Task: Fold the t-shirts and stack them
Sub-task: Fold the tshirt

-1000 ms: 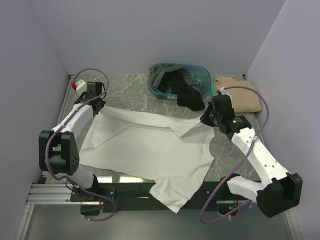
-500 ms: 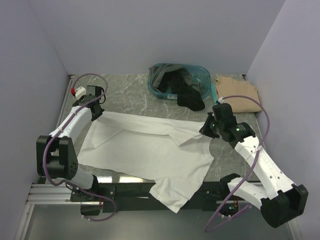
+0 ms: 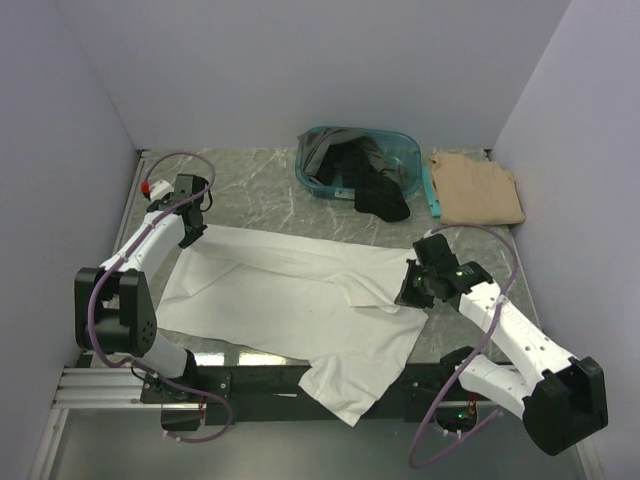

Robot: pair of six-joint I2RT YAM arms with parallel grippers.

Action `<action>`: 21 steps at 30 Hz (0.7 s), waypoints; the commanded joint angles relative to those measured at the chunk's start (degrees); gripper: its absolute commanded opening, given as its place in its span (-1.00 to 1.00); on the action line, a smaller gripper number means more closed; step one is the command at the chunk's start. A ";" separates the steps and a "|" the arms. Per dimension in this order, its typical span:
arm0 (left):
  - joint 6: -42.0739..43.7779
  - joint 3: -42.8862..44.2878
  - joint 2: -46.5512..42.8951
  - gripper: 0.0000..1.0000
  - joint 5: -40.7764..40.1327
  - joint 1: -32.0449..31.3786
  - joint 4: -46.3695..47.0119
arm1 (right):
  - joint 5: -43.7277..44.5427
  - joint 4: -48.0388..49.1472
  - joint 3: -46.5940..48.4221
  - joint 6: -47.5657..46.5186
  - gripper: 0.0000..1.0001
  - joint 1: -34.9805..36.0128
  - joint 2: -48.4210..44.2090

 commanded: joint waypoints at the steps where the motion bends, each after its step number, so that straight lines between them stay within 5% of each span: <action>1: -1.71 -0.25 -0.17 -0.78 -2.04 0.54 -0.32 | -0.42 3.47 -1.56 0.67 -0.94 0.66 1.82; 7: -1.45 -1.48 0.10 -0.64 -1.07 0.62 1.09 | 2.39 6.20 -2.79 0.14 -0.92 0.92 3.93; 12: -2.50 -0.60 0.98 0.39 -0.54 0.62 0.12 | 3.19 7.69 -2.01 -0.12 -0.93 1.10 3.85; 13: -2.59 -0.60 0.19 0.84 0.50 0.62 0.12 | 3.36 7.87 -1.65 -0.30 -0.93 1.27 3.85; 14: -2.33 -0.51 -0.51 0.99 1.38 0.62 0.82 | 3.62 7.78 -1.21 -0.38 -0.93 1.18 3.93; 21: 0.13 -3.41 -9.82 0.99 11.06 -4.89 7.75 | 8.46 7.51 2.39 -0.56 -0.93 1.18 6.92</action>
